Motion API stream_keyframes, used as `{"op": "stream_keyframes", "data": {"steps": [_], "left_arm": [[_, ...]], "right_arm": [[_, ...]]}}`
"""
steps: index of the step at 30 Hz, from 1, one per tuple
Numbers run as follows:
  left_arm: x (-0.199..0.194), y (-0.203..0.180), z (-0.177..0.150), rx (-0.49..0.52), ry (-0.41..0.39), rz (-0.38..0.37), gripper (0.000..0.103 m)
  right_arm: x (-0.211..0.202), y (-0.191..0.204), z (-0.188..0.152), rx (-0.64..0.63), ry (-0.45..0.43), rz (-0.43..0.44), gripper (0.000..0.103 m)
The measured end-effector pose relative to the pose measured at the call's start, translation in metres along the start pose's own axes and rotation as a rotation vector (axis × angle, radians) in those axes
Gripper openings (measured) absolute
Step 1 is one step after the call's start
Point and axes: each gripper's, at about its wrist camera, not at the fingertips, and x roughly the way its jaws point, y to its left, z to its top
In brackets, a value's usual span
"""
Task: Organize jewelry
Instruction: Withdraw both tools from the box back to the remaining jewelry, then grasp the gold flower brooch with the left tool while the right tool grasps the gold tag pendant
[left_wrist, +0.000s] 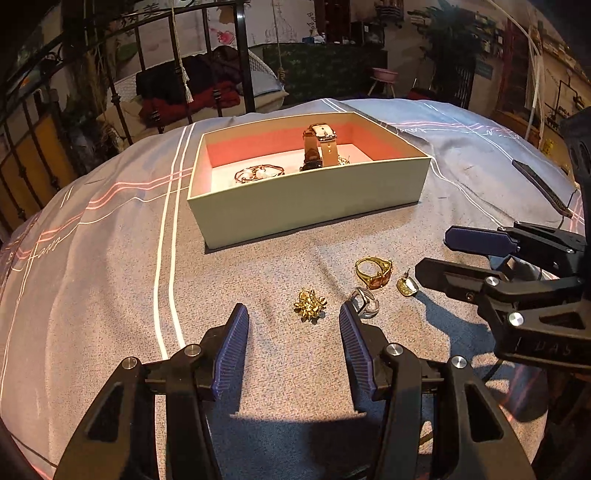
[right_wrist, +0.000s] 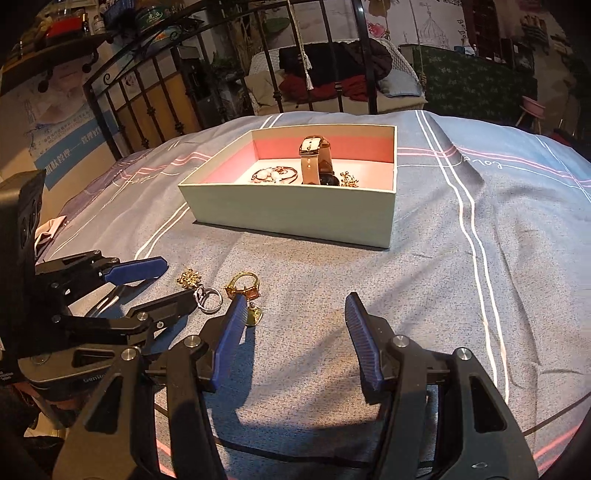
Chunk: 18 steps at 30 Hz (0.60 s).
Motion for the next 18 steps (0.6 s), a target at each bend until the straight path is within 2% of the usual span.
{"op": "stream_keyframes", "data": {"steps": [3,8,12,18], "left_arm": [[0.006,0.0,0.008,-0.008,0.012,-0.002,0.05],[0.009,0.003,0.007,-0.024,0.0,-0.019,0.041],[0.006,0.011,0.002,-0.071,-0.013,-0.045,0.03],[0.008,0.022,0.0,-0.132,-0.017,-0.101,0.027]], "right_arm": [[0.001,0.002,0.0,-0.016,0.004,-0.009,0.056],[0.0,0.004,-0.001,-0.031,0.006,0.016,0.056],[0.003,0.019,-0.003,-0.105,0.021,0.016,0.056],[0.012,0.038,-0.004,-0.219,0.063,-0.016,0.056]]}}
